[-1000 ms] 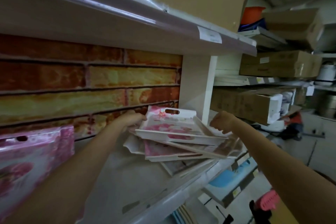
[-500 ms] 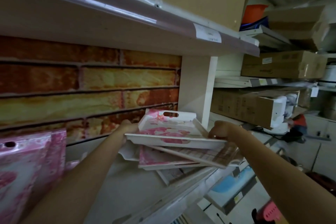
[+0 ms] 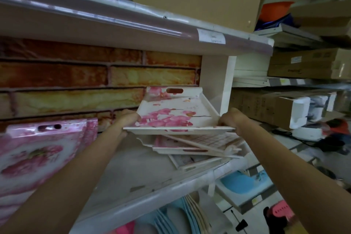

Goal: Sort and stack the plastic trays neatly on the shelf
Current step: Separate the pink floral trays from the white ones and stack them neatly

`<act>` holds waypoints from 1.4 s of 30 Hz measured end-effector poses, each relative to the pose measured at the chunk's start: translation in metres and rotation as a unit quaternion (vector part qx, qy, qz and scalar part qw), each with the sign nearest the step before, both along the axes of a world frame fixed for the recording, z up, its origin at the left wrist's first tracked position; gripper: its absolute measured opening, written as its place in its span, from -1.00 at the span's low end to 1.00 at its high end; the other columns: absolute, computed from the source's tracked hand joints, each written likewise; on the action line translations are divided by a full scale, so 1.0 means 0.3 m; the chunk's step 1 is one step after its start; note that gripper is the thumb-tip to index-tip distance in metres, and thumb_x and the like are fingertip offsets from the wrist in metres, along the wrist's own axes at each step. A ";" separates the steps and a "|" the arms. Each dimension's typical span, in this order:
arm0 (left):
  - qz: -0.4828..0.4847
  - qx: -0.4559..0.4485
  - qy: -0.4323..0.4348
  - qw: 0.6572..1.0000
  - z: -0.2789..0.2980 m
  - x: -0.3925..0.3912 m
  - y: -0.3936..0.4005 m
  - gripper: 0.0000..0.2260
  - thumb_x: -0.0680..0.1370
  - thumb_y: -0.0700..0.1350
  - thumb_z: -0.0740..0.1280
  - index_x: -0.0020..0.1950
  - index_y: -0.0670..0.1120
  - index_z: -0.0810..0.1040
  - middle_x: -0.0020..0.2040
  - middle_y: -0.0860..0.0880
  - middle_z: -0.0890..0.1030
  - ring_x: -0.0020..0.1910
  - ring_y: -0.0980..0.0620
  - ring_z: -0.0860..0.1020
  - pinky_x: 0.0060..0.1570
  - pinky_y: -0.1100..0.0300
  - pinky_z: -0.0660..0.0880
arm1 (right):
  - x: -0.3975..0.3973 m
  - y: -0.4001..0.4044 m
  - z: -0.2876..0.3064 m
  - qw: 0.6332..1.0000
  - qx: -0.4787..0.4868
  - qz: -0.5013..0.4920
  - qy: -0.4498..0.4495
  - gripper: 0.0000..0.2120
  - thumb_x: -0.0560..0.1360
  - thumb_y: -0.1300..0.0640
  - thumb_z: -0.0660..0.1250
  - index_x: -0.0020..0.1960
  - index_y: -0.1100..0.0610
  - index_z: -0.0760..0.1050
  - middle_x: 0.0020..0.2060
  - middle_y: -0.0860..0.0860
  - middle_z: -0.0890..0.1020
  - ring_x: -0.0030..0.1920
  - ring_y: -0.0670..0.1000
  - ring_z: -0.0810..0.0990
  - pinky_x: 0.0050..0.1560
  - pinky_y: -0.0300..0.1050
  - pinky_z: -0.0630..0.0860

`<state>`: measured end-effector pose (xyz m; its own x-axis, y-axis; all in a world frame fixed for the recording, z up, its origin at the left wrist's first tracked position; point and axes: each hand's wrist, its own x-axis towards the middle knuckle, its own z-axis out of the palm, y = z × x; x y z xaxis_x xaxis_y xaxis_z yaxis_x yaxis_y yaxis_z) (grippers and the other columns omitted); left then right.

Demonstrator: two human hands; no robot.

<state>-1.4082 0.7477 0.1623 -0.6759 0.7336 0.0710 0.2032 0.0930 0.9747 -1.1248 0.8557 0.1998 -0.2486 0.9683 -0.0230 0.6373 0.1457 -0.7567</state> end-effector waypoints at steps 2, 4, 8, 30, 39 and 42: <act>0.027 0.010 0.007 1.000 0.001 0.008 -0.078 -0.85 0.43 -0.39 0.28 -0.06 -0.27 0.59 -0.16 -0.22 0.56 -0.31 -0.13 0.50 -0.33 0.23 0.46 | -0.002 -0.051 -0.003 1.000 0.002 0.012 0.005 -0.68 0.42 0.35 0.32 0.16 0.35 0.44 -0.08 0.23 0.51 -0.13 0.16 0.51 -0.36 -0.15 0.42; 0.055 0.006 0.012 0.998 0.001 0.009 -0.168 -0.76 0.41 -0.35 0.31 0.06 -0.28 0.61 -0.02 -0.25 0.61 -0.14 -0.20 0.60 -0.17 0.14 0.51 | -0.012 -0.110 -0.001 1.000 0.009 0.026 0.007 -0.70 0.41 0.34 0.32 0.14 0.30 0.42 -0.04 0.22 0.52 -0.06 0.17 0.52 -0.21 -0.09 0.48; 0.082 -0.023 0.019 0.996 -0.004 0.037 -0.378 -0.81 0.44 -0.34 0.32 0.03 -0.28 0.60 -0.16 -0.19 0.57 -0.49 -0.03 0.52 -0.56 0.32 0.43 | -0.047 -0.236 -0.012 0.998 0.021 0.064 -0.012 -0.66 0.40 0.29 0.37 0.16 0.29 0.47 0.05 0.21 0.57 0.10 0.20 0.54 0.12 -0.01 0.53; 0.281 0.128 -0.217 0.926 -0.076 -0.042 -1.411 -0.89 0.46 -0.19 0.19 -0.08 -0.17 0.46 -0.31 -0.12 0.47 -0.54 -0.03 0.52 -0.56 0.36 0.47 | -0.419 -0.915 -0.070 0.927 -0.061 0.366 -0.051 -0.94 0.48 0.33 0.29 -0.15 0.23 0.45 -0.32 0.10 0.53 -0.39 -0.01 0.52 -0.59 -0.32 0.45; 0.348 0.281 -0.197 0.872 -0.049 -0.126 -1.765 -0.75 0.52 -0.21 0.10 -0.34 -0.13 0.40 -0.38 -0.08 0.44 -0.61 0.01 0.50 -0.60 0.31 0.43 | -0.685 -1.212 -0.039 0.894 -0.073 0.442 -0.006 -0.69 0.55 0.37 0.11 -0.33 0.17 0.39 -0.67 0.02 0.52 -0.75 -0.11 0.44 -0.71 -0.39 0.34; 0.376 0.337 -0.175 0.845 -0.043 -0.207 -1.896 -0.41 0.61 -0.16 0.08 -0.64 -0.04 0.44 -0.66 0.06 0.43 -0.75 0.17 0.40 -0.74 0.46 0.27 | -0.780 -1.329 -0.044 0.881 -0.073 0.468 -0.014 -0.70 0.54 0.34 0.17 -0.35 0.19 0.43 -0.62 0.04 0.50 -0.73 -0.10 0.45 -0.66 -0.37 0.35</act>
